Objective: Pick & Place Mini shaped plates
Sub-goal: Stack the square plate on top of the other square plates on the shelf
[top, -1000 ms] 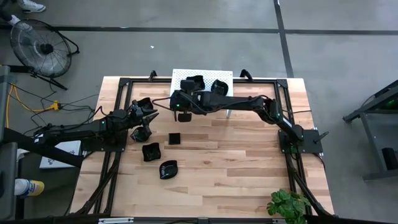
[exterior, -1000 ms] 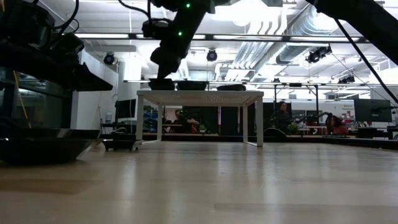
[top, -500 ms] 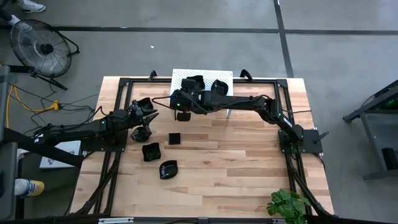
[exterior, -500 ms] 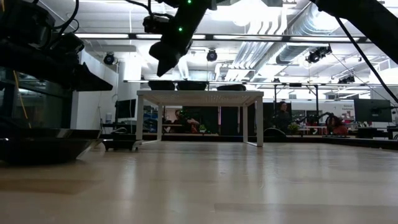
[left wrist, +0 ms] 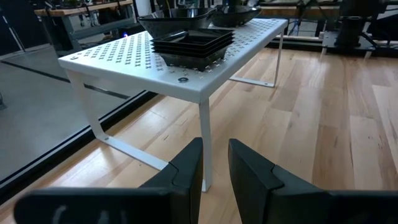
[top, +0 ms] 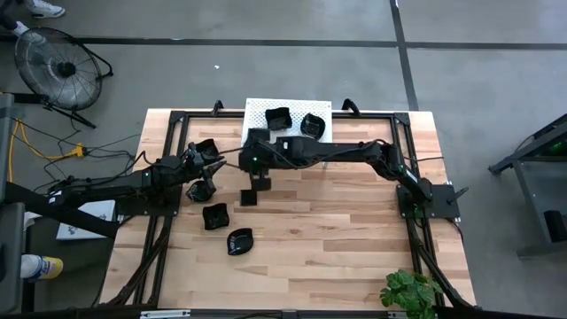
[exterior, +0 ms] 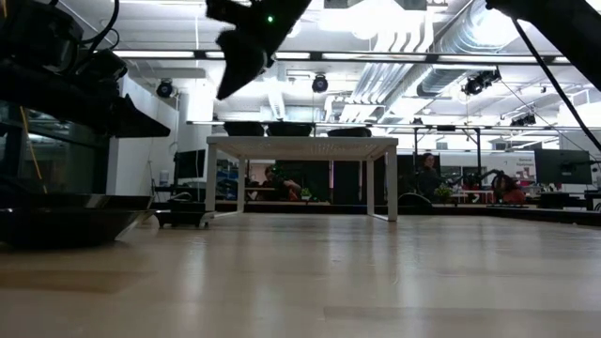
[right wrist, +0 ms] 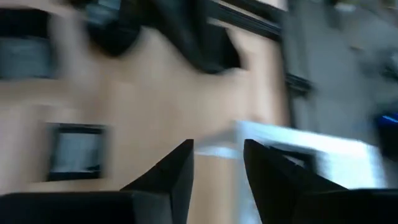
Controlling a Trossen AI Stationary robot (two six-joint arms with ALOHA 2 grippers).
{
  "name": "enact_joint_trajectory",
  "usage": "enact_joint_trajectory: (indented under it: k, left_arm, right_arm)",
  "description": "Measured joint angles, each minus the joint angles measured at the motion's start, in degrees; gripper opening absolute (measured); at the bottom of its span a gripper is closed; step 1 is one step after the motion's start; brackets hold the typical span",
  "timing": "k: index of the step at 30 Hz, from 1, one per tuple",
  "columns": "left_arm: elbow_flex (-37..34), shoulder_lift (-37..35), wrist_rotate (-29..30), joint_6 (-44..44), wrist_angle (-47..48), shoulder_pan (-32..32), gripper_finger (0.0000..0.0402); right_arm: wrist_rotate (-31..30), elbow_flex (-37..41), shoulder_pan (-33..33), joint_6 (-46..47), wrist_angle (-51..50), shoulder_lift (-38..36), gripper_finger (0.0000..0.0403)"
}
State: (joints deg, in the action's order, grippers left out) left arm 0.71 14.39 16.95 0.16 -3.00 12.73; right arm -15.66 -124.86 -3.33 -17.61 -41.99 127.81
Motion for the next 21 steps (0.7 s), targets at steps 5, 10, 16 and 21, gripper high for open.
enact_joint_trajectory:
  k: [5,10,16,21]
  left_arm:
    - [0.0,0.0,0.0,0.0,0.0,0.0,0.0073]
    - [0.0,0.0,0.0,0.0,0.0,0.0,0.0073]
    - [0.0,0.0,0.0,0.0,0.0,0.0,0.0073]
    - [0.0,0.0,0.0,0.0,0.0,0.0,0.0073]
  right_arm:
    - [12.8,0.0,0.6,4.3,-2.4,0.0,0.0133]
    - [18.4,0.1,1.6,4.8,-6.2,0.1,0.0133]
    - [20.0,0.1,3.7,2.1,-7.5,0.9,0.0133]
    - [20.0,0.1,5.3,2.1,-7.5,3.1,0.0133]
